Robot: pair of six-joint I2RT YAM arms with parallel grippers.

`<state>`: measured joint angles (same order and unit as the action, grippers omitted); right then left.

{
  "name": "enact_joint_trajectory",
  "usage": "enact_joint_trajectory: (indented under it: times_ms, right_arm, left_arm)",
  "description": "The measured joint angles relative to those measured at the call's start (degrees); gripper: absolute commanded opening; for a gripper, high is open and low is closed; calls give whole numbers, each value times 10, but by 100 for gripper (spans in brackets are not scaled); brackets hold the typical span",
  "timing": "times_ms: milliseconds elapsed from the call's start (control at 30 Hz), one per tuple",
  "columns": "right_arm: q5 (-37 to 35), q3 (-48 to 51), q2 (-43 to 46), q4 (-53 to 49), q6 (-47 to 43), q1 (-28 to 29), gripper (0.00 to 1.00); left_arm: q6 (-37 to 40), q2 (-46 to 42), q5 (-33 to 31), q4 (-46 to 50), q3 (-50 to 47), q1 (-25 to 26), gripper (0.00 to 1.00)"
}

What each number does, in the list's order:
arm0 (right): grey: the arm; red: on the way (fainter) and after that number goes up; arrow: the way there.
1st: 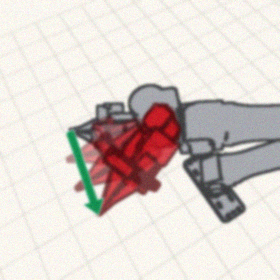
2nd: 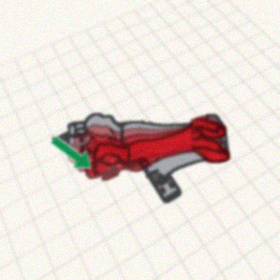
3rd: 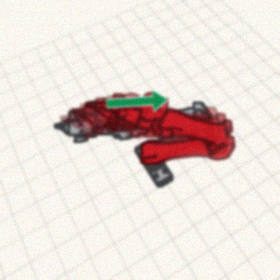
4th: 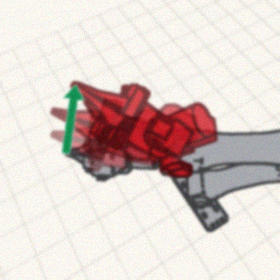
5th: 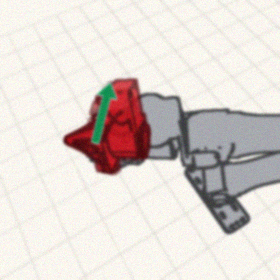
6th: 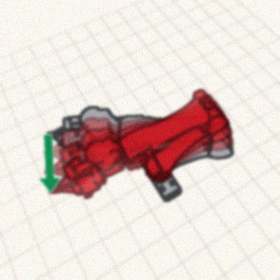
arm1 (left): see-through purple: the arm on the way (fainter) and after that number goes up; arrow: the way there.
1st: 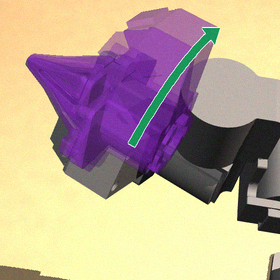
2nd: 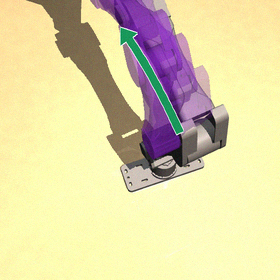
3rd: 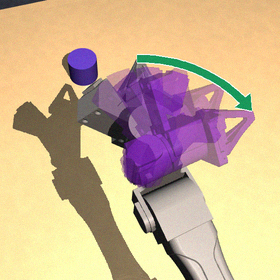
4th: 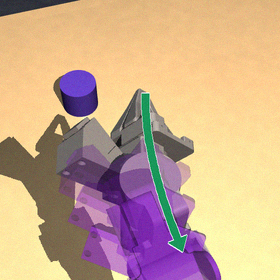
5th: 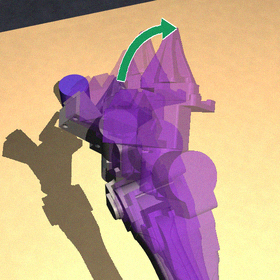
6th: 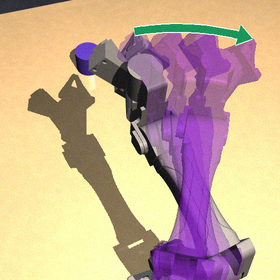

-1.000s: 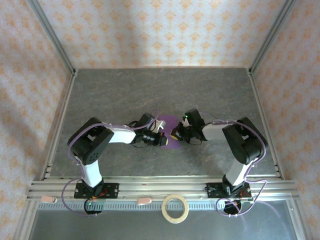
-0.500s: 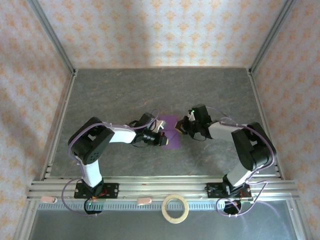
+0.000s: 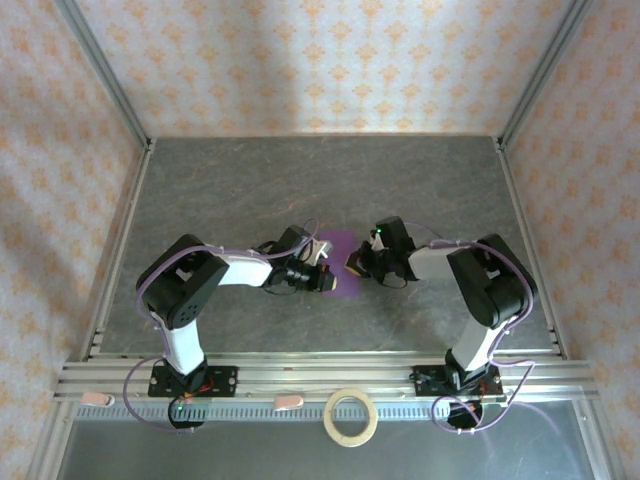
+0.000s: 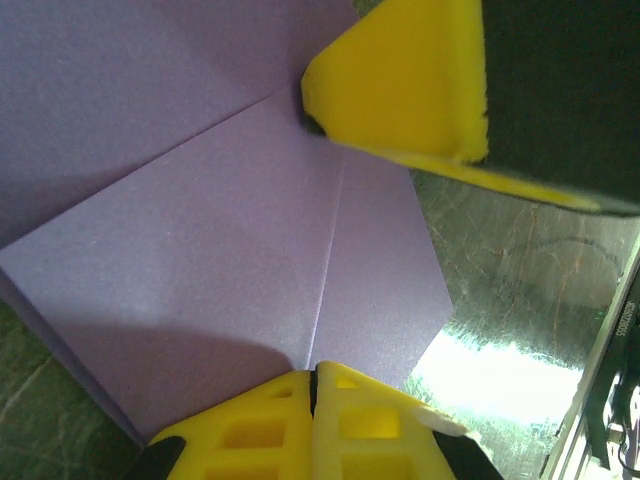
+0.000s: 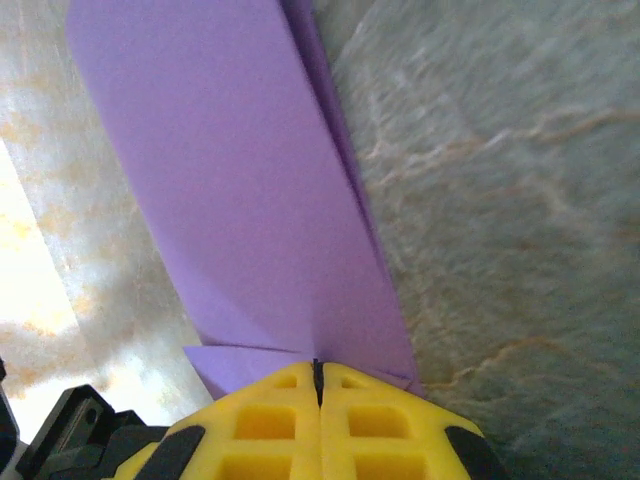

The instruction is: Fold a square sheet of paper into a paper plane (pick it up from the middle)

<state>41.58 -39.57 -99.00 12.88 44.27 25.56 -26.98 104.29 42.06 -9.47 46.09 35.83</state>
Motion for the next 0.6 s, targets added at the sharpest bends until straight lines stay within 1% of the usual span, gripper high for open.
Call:
enact_joint_trajectory:
  times_ms: [267, 467, 600]
  right_arm:
    - [5, 6, 1, 13, -10, -33, 0]
    - [5, 7, 27, 15, -9, -33, 0]
    - [4, 7, 50, 41, 7, -10, 0]
  left_arm:
    - [0, 0, 0, 0, 0, 0, 0]
    - [0, 0, 0, 0, 0, 0, 0]
    - [0, 0, 0, 0, 0, 0, 0]
